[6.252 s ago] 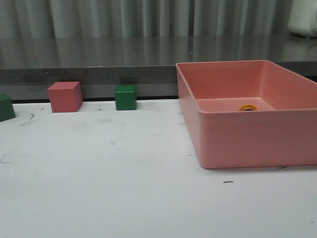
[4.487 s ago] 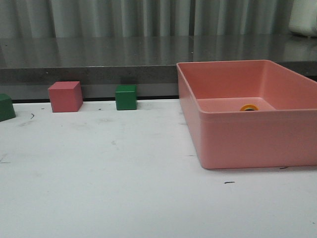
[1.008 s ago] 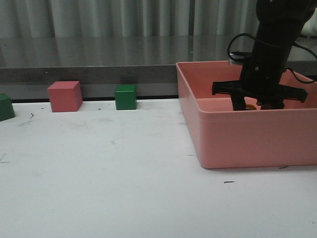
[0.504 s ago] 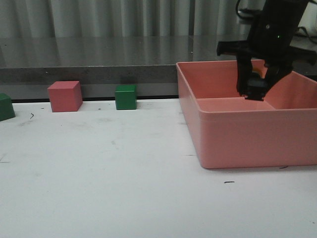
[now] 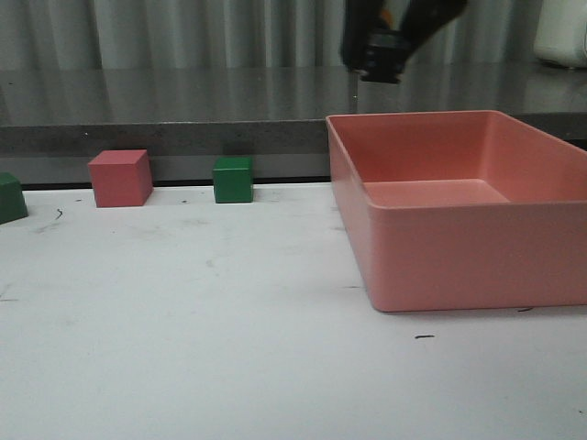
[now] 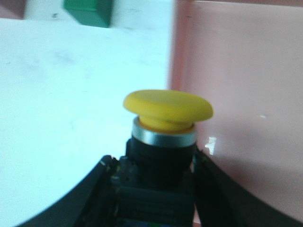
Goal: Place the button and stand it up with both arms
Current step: 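Lift the button out of the bin and carry it toward the left arm's side, then lower the button onto the table and open the right gripper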
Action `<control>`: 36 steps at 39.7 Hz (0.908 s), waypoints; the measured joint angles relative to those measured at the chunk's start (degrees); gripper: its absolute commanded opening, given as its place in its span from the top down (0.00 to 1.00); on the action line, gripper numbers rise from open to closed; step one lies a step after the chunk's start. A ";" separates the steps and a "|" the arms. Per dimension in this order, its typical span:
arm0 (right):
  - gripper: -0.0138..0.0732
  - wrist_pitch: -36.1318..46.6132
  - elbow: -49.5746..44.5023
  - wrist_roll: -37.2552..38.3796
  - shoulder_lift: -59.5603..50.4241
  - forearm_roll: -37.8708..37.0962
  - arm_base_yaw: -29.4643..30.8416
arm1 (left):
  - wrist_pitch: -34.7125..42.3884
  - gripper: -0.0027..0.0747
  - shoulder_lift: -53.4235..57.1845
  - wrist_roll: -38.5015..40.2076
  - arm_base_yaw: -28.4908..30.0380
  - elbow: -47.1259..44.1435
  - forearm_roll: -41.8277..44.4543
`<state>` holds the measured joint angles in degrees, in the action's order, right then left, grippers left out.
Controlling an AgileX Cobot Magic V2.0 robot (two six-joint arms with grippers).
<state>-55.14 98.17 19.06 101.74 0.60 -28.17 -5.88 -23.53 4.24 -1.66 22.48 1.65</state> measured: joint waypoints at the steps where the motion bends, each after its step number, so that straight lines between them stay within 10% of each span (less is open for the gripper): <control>1: 0.52 -0.09 1.07 0.00 0.39 0.00 -1.14 | 0.00 0.10 0.00 0.00 0.00 0.00 0.00; 17: 0.52 -0.72 12.24 1.59 14.74 2.94 -15.93 | 0.00 0.10 0.00 0.00 0.00 0.00 0.00; 36: 0.52 2.53 12.80 8.20 27.55 5.51 -16.35 | -0.10 0.10 0.00 0.00 0.00 0.00 0.00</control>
<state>-52.62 110.97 27.25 129.29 6.11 -44.53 -5.97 -23.53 4.24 -1.66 22.48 1.65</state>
